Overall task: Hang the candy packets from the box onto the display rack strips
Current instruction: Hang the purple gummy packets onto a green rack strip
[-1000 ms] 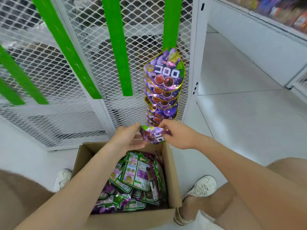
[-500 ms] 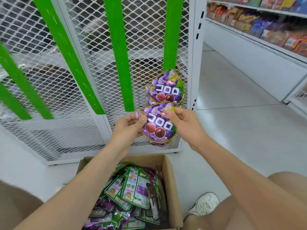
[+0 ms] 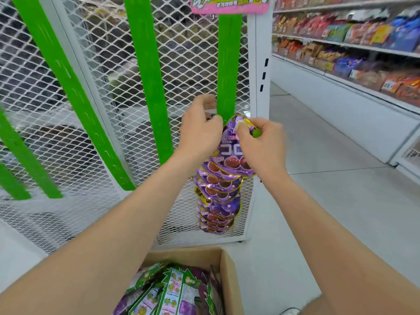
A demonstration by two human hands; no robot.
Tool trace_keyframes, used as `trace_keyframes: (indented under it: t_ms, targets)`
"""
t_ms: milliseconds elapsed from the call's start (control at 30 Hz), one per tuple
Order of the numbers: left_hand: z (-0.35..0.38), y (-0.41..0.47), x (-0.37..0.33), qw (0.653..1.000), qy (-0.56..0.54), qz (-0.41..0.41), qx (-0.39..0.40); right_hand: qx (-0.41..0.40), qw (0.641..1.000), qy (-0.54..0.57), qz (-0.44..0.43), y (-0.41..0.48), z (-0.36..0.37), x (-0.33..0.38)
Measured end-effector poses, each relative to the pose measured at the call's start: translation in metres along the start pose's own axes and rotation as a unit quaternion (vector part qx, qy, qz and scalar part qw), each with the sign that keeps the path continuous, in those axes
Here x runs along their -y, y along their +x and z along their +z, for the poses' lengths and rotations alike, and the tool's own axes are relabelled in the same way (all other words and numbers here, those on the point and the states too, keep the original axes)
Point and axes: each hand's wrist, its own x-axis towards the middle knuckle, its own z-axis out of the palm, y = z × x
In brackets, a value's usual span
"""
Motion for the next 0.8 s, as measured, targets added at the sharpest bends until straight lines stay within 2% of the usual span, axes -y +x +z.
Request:
trace_keyframes:
  t_ms: [133,267,500,800]
  targets:
    - [0.011,0.018,0.002,0.998,0.006,-0.038,-0.039,-0.006,0.999,-0.015,-0.032,0.015,0.005,0.010]
    - [0.014,0.024,0.005,0.998,0.017,-0.052,-0.002,-0.020,0.999,0.002,-0.037,0.027,0.008,0.017]
    - [0.008,0.024,0.003,0.990,-0.101,-0.063,0.071,-0.041,0.999,-0.009,-0.019,0.034,0.013,0.023]
    - [0.001,0.019,0.004,0.991,-0.106,-0.052,0.064,-0.045,0.996,-0.072,-0.023,0.022,0.013,0.017]
